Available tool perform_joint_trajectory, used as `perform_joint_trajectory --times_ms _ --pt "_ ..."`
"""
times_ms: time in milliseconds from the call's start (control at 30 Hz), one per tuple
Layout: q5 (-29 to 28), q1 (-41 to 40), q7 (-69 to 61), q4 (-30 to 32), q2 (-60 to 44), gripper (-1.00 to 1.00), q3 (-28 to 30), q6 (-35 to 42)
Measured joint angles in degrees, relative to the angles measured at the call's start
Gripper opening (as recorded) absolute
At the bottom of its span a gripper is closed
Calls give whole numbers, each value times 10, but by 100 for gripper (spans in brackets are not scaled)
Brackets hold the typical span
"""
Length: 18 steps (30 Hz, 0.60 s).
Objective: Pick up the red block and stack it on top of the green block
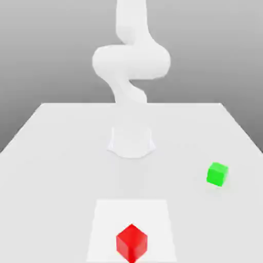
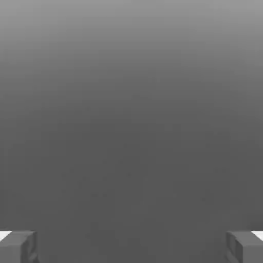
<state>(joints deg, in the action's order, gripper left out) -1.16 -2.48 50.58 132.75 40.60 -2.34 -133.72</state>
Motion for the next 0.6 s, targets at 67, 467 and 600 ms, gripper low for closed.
perform_joint_trajectory --times_ms 67,467,600 --pt "-11 -20 41 8 -44 0 -19 -16" --pt "-79 -95 276 54 -296 0 -87 -108" --pt "-88 -101 345 69 -378 0 -89 -139"
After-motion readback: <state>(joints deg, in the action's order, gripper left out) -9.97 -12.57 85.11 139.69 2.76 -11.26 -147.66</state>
